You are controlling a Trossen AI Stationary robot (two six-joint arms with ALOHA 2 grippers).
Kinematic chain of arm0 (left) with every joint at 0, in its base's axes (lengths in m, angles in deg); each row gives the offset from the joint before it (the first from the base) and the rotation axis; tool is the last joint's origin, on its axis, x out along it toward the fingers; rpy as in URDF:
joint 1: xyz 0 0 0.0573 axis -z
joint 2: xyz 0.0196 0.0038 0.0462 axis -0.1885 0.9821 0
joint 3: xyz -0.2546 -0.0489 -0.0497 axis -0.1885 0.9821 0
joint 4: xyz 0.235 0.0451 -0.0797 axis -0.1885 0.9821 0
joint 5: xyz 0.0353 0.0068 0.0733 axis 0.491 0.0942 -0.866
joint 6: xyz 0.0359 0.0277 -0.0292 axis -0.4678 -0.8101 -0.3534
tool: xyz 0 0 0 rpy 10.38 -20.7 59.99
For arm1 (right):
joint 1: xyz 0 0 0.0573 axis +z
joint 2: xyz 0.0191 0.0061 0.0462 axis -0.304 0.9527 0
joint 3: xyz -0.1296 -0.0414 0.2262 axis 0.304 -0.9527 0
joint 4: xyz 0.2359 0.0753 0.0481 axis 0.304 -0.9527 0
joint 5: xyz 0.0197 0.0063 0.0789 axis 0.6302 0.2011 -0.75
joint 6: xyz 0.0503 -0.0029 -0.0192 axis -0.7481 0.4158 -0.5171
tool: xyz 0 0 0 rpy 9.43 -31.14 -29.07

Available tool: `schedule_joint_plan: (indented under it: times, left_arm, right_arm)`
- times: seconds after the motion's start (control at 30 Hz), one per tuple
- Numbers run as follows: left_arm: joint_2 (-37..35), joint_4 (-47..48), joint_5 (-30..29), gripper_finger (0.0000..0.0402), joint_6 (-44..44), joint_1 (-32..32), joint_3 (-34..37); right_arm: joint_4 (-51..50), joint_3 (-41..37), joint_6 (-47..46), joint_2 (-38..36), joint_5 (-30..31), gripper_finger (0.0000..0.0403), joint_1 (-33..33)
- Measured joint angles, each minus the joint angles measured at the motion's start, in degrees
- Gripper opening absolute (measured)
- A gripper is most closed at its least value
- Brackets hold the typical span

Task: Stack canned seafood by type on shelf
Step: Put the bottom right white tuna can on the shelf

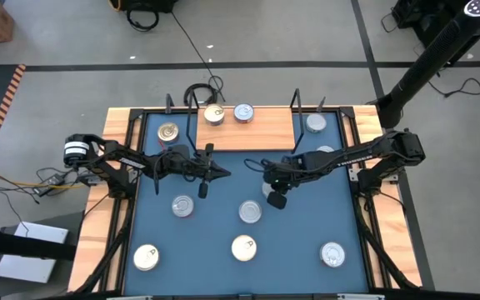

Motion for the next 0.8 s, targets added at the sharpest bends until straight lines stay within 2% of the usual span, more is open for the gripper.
schedule_joint_plan:
  times: [0.27, 0.8]
  left_arm:
    - [0.00, -0.02, 0.00, 0.0006, 0.00, 0.00, 0.00]
    - [0.00, 0.00, 0.00, 0.0006, -0.44, 0.00, 0.00]
  right_arm:
    - [2.37, 0.00, 5.49, -0.04, -0.02, 0.0028, 0.00]
    - [3.21, 0.00, 3.64, -0.04, -0.04, 0.0025, -0.01]
